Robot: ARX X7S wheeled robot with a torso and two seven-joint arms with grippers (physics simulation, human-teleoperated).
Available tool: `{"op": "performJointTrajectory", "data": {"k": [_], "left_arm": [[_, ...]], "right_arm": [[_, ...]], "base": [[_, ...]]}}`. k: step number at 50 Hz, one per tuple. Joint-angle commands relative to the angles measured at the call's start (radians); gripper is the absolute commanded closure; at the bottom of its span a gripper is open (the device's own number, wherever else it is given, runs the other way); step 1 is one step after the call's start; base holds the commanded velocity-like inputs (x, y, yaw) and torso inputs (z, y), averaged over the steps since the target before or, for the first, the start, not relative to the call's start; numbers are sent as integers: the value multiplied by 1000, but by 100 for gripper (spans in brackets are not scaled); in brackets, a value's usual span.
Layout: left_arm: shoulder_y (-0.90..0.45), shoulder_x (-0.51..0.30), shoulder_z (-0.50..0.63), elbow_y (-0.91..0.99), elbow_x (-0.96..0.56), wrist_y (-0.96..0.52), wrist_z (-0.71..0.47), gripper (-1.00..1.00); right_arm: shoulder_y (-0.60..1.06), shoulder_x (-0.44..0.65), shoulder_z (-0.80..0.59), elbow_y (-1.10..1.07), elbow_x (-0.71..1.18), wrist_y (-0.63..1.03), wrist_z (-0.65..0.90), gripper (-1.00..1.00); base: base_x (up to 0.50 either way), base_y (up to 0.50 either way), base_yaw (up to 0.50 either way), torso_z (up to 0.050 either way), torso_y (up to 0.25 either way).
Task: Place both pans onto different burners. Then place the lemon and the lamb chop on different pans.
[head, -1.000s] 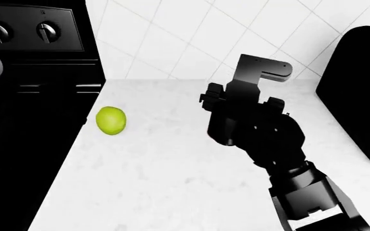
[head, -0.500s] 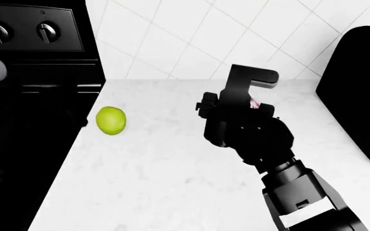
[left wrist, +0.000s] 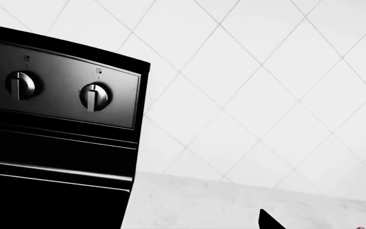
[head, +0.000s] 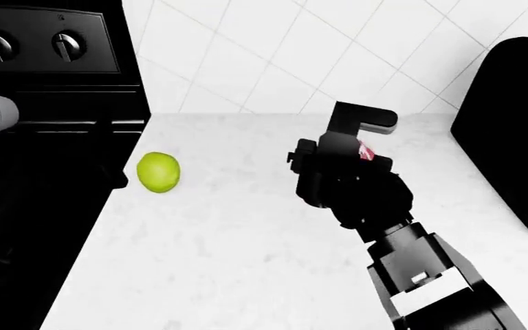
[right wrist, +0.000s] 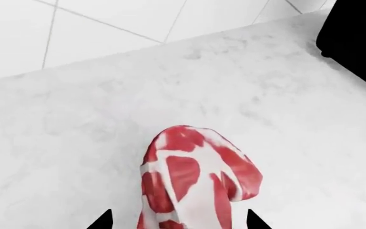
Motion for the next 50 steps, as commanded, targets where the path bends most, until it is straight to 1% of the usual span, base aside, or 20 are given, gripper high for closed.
{"op": "performJointTrajectory", "data": {"k": [1, 21, 22, 28, 35, 39, 45, 50], "left_arm": [[15, 2, -2, -2, 16, 6, 13, -100], [14, -2, -2, 4, 11, 13, 14, -100], [16, -2, -2, 4, 12, 14, 15, -100], [30, -2, -7, 7, 16, 18, 18, -100], [40, -2, -9, 12, 19, 22, 19, -100], [27, 6, 7, 8, 25, 19, 18, -100], [-4, 24, 40, 5, 16, 13, 2, -100], [-9, 30, 62, 9, 14, 3, -2, -100]], "right_arm": [[16, -13, -11, 99, -12, -36, -38, -100], [36, -30, -21, 212, 22, -51, -99, -100], [36, -30, -22, 214, 25, -51, -101, 100], [18, -13, -24, 159, 36, -66, -120, 100], [-3, 19, -9, 68, 61, -62, -90, 100], [-18, 77, 10, -83, 87, -52, -70, 100], [-36, 178, 58, -408, 174, 9, 16, 100], [0, 266, 63, -607, 260, 114, -3, 100]], "base": [[0, 0, 0, 0, 0], [0, 0, 0, 0, 0], [0, 0, 0, 0, 0], [0, 0, 0, 0, 0], [0, 0, 0, 0, 0], [0, 0, 0, 0, 0], [0, 0, 0, 0, 0], [0, 0, 0, 0, 0]]}}
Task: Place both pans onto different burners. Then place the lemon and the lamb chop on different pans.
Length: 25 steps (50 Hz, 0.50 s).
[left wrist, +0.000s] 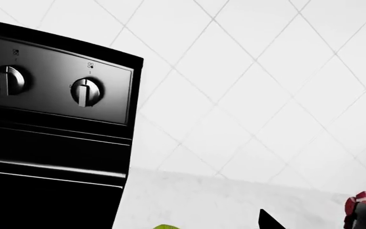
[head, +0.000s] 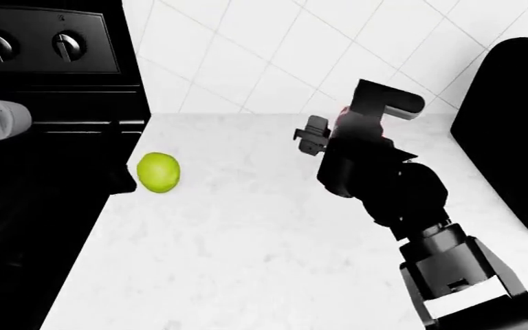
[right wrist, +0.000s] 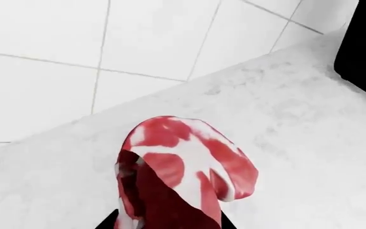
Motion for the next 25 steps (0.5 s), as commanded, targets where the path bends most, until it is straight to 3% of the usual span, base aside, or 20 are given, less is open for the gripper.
{"op": "performJointTrajectory", "data": {"k": [1, 12, 25], "left_arm": [[-23, 17, 46, -1, -2, -15, -14, -100], [-123, 47, 149, -73, 26, -66, -30, -100], [-160, 129, 276, -237, 209, -70, 55, -100]], "right_arm": [[20, 166, 45, -425, 137, 136, 23, 100], [-58, 383, 139, -799, 344, 221, 93, 100], [-300, 590, 301, -1087, 422, 132, 112, 100]], "base": [[0, 0, 0, 0, 0], [0, 0, 0, 0, 0], [0, 0, 0, 0, 0]]}}
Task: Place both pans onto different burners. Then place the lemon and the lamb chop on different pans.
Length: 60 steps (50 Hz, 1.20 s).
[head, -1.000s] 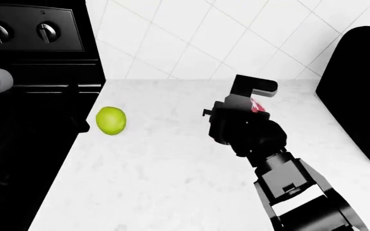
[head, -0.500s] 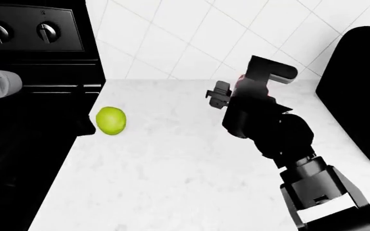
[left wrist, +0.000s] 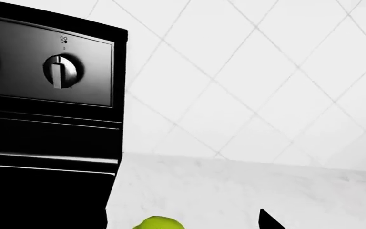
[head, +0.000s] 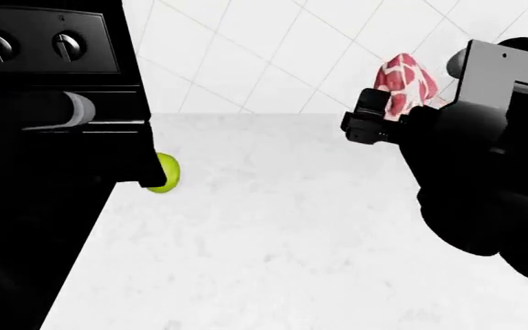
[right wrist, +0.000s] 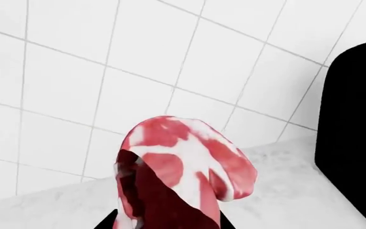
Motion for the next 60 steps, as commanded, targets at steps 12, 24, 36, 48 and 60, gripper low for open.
{"op": "performJointTrajectory", "data": {"k": [12, 24, 36, 48, 60], "left_arm": [[-19, 99, 160, -177, 234, 24, 93, -100], [-77, 139, 210, -297, 294, 22, 124, -100], [-114, 173, 258, -419, 368, 44, 164, -100], [-141, 193, 277, -536, 394, 53, 202, -100], [-167, 219, 313, -620, 417, 51, 240, -100]], "right_arm": [[-264, 175, 137, -277, 24, -68, -31, 100], [-307, 179, 143, -286, 11, -85, -52, 100], [-342, 178, 147, -279, -11, -102, -80, 100], [-358, 178, 145, -285, -14, -108, -89, 100], [-371, 176, 146, -281, -19, -116, -98, 100]], "base": [[0, 0, 0, 0, 0], [0, 0, 0, 0, 0], [0, 0, 0, 0, 0], [0, 0, 0, 0, 0], [0, 0, 0, 0, 0]]}}
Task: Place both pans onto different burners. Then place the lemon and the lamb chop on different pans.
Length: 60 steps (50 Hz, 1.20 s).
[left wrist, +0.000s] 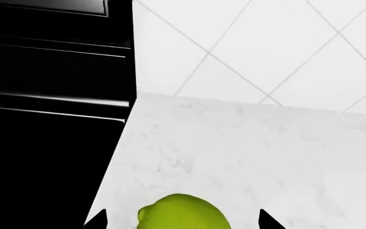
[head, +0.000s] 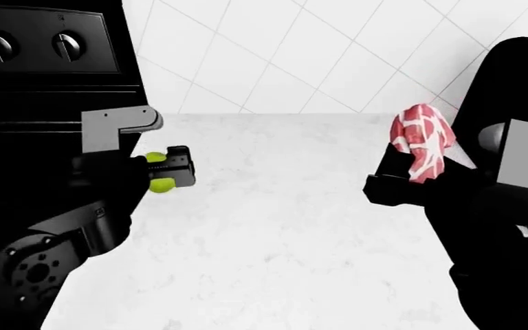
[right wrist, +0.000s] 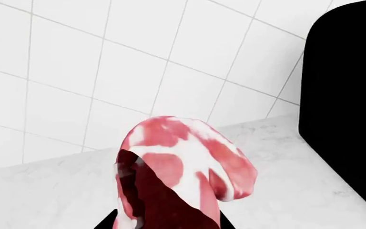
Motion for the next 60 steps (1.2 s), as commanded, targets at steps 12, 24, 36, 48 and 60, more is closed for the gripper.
{"op": "performJointTrajectory", "data": {"k": [12, 24, 36, 48, 60], "left_arm": [[-67, 50, 57, -174, 41, -10, 61, -100], [-110, 75, 86, -290, 71, -14, 87, -100], [-143, 85, 101, -332, 83, -29, 82, 100], [-89, 53, 53, -203, 48, 16, 68, 100], [87, -70, -105, 252, -123, 37, -46, 100]], "right_arm": [[-27, 0, 9, -10, -14, -8, -18, 100], [-63, 0, 14, -5, -34, -26, -46, 100], [-89, 3, 23, 0, -43, -42, -61, 100], [-103, 7, 17, -6, -91, -46, -79, 100], [-125, 20, 20, -72, -142, -62, -116, 100]], "base": [[0, 0, 0, 0, 0], [0, 0, 0, 0, 0], [0, 0, 0, 0, 1], [0, 0, 0, 0, 0], [0, 0, 0, 0, 1]]}}
